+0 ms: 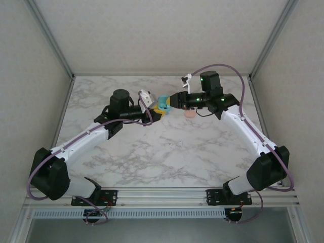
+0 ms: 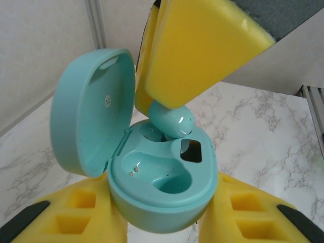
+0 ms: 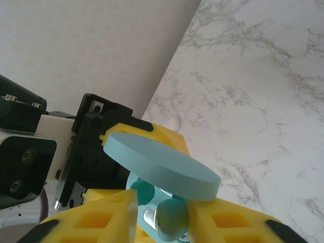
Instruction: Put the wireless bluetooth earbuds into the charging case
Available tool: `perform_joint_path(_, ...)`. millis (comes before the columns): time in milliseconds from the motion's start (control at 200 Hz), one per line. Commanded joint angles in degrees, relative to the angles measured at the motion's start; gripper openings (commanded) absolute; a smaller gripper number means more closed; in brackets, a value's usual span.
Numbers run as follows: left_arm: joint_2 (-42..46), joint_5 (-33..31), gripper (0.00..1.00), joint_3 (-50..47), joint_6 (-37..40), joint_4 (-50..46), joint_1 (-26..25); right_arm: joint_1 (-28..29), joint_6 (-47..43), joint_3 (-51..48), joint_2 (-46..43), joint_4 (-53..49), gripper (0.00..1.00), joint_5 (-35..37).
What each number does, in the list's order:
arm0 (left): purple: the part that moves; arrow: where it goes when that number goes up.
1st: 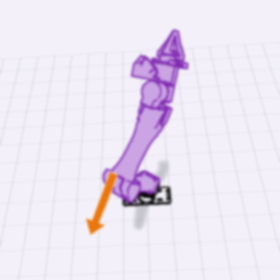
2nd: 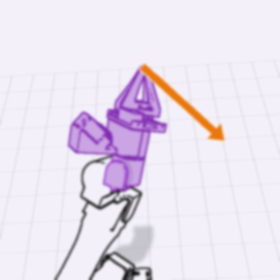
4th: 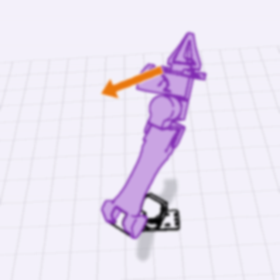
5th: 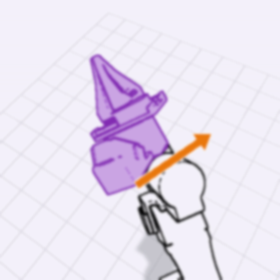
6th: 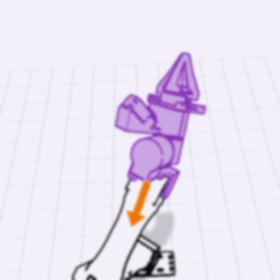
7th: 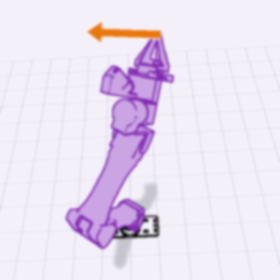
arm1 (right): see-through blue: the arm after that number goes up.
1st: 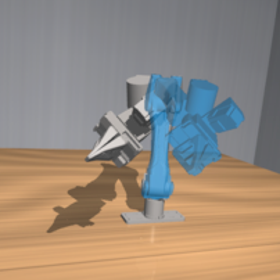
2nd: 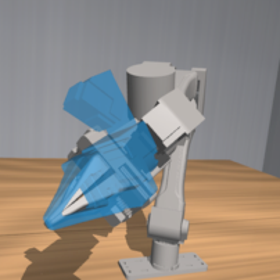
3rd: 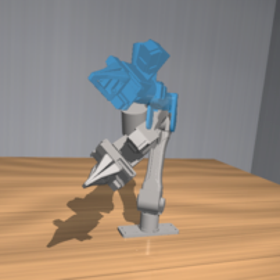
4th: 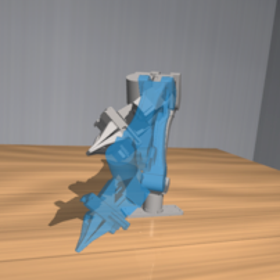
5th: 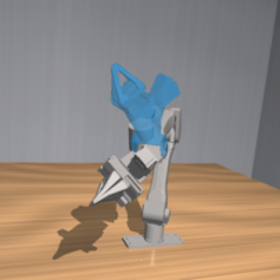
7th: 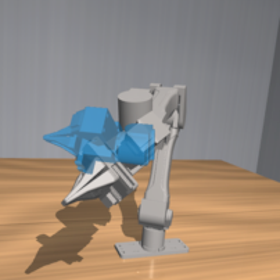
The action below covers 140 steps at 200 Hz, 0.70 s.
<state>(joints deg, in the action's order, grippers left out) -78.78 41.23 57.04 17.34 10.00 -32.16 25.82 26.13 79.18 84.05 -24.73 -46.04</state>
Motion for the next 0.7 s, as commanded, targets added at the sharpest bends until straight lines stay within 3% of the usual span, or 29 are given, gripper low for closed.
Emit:
perform_joint_path(0, -0.05, 1.54, 0.23, 1.61, -0.86, 2.85, -0.53, 0.34, -1.28, 1.82, -0.03, -1.77, 0.36, 2.72)
perform_joint_path(696, 1.34, -1.77, 0.23, -0.14, -0.56, 2.66, -0.54, 0.29, -0.36, 1.31, -4.96, 0.72, 0.47, 6.62)
